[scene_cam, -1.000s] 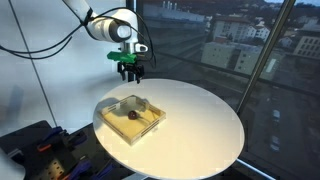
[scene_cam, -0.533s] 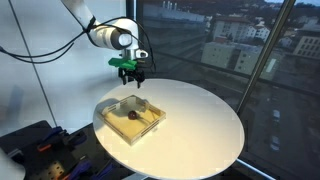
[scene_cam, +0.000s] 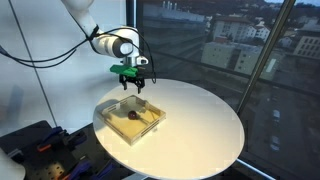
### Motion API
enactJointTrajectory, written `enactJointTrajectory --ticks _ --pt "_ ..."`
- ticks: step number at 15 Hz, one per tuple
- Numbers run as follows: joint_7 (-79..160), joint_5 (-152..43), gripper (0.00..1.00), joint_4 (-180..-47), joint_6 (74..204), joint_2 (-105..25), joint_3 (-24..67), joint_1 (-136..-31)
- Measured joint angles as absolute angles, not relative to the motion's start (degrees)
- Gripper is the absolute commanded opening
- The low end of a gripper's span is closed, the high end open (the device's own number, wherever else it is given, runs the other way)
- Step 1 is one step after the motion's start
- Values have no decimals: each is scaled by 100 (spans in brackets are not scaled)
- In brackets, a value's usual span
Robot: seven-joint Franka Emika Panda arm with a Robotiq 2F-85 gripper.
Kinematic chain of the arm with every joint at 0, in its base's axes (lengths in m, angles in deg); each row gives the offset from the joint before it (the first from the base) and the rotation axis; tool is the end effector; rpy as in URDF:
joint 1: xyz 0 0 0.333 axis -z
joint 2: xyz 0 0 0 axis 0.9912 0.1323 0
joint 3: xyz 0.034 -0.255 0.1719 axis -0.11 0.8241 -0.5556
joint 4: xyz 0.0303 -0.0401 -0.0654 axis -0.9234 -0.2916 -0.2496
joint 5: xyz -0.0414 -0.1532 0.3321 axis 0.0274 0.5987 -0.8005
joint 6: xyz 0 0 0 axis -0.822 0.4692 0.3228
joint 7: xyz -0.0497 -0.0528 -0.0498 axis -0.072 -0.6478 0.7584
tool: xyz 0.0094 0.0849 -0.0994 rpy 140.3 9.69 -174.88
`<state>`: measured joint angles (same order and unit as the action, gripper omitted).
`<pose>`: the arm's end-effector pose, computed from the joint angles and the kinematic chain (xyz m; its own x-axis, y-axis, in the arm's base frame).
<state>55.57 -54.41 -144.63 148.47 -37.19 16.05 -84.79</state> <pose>0.5502 0.0364 0.2326 0.9602 0.2791 0.0137 0.2787 -0.9601 0.0241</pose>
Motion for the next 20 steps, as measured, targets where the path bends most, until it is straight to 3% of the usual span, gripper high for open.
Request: enactJointTrajectory --ticks 20 --pt "4894 -5568 100 -14227 14965 -3172 1649 -8365"
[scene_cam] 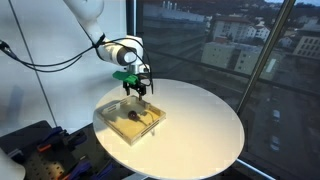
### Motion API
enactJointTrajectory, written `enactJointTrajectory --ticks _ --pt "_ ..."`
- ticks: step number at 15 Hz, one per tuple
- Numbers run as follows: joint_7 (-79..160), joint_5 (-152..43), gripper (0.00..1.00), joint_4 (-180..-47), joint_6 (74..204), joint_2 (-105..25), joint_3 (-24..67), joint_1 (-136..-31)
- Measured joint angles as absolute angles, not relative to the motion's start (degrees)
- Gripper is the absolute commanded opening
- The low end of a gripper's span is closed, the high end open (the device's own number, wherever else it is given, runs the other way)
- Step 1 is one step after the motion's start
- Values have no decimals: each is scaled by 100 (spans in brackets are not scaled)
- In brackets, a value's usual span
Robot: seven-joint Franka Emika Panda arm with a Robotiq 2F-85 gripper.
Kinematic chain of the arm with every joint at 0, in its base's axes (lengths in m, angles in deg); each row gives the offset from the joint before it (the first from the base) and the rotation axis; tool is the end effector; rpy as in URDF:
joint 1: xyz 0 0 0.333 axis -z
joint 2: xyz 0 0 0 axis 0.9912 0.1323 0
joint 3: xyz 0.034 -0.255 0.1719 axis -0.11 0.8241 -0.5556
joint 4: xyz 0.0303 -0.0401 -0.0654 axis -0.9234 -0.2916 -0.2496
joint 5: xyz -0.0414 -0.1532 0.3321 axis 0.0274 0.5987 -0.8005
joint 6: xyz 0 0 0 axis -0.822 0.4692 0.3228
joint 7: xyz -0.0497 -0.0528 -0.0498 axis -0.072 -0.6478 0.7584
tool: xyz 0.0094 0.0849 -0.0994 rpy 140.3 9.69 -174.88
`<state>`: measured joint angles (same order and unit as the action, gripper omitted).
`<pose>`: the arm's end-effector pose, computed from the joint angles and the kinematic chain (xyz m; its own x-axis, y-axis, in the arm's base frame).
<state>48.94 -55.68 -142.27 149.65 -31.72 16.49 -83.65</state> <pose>0.5578 0.0217 0.1964 0.9924 0.1217 -0.0162 0.1219 -0.9925 0.0068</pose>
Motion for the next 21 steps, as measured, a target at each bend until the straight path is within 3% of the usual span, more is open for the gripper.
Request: enactJointTrajectory --ticks 21 --pt "4625 -5568 100 -14656 15458 -2919 1763 -8370"
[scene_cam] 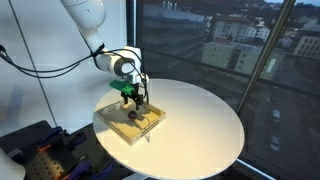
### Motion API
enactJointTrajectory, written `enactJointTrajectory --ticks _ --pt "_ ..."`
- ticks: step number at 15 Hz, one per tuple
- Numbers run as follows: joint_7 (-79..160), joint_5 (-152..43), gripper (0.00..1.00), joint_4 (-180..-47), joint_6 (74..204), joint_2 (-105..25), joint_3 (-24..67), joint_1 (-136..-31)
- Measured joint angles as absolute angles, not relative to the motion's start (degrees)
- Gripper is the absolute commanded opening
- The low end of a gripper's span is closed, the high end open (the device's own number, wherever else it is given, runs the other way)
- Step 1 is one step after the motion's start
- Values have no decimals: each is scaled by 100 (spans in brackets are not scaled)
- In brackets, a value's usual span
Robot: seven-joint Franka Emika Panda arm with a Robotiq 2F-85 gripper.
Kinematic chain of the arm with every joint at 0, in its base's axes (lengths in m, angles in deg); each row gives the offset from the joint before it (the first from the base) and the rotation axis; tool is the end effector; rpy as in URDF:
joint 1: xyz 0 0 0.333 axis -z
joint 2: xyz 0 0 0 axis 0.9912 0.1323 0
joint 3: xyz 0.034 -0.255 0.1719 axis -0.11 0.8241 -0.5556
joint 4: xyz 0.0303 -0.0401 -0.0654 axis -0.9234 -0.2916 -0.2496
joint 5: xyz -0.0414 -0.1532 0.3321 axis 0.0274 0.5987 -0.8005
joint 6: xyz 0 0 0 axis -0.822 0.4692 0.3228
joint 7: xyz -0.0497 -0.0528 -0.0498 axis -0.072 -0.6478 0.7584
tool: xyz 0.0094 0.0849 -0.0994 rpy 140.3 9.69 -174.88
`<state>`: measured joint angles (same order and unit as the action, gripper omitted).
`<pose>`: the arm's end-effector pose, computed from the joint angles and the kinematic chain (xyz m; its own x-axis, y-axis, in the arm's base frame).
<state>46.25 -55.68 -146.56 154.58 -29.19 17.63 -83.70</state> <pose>0.5326 0.0108 0.1543 0.9971 0.0589 -0.0491 0.0596 -0.9981 0.0126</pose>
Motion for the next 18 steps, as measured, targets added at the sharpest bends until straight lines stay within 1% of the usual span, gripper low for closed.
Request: enactJointTrajectory --ticks 18 --pt "4619 -5557 100 -14658 15606 -2875 1784 -8377"
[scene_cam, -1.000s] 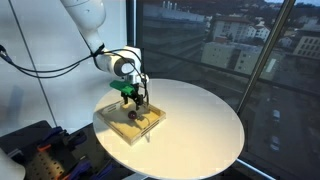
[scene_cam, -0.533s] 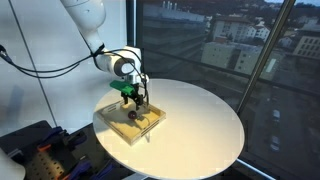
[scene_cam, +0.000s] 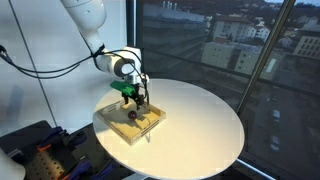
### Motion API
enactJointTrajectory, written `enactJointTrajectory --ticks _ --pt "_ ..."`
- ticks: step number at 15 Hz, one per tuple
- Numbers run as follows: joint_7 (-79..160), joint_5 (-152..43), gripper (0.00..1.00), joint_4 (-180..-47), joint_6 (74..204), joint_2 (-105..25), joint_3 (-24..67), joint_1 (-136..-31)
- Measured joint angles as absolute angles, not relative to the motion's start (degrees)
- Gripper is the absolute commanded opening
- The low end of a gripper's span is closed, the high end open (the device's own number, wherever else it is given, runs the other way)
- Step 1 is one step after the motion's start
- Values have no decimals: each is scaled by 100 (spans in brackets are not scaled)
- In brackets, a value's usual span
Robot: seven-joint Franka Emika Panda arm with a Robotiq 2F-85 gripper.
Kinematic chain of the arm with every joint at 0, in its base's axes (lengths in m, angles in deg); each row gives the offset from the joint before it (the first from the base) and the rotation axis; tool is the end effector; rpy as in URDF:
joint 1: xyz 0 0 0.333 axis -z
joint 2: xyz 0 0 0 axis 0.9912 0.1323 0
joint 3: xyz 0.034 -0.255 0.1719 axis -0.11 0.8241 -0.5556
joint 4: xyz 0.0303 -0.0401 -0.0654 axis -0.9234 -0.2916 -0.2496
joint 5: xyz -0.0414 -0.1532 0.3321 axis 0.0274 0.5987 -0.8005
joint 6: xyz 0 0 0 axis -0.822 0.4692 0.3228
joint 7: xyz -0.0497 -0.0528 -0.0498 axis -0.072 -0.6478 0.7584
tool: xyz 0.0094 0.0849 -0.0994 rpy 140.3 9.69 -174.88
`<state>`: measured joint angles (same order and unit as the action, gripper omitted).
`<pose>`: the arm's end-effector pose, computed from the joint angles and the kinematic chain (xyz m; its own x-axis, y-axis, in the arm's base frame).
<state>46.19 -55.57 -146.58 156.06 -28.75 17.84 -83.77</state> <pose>0.5346 0.0095 0.1522 0.9978 0.0579 -0.0314 0.0584 -0.9982 0.0153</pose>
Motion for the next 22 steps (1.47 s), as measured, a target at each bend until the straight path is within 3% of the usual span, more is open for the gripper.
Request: enactJointTrajectory --ticks 22 --pt "4619 -5554 100 -14646 16126 -2377 1804 -8423"
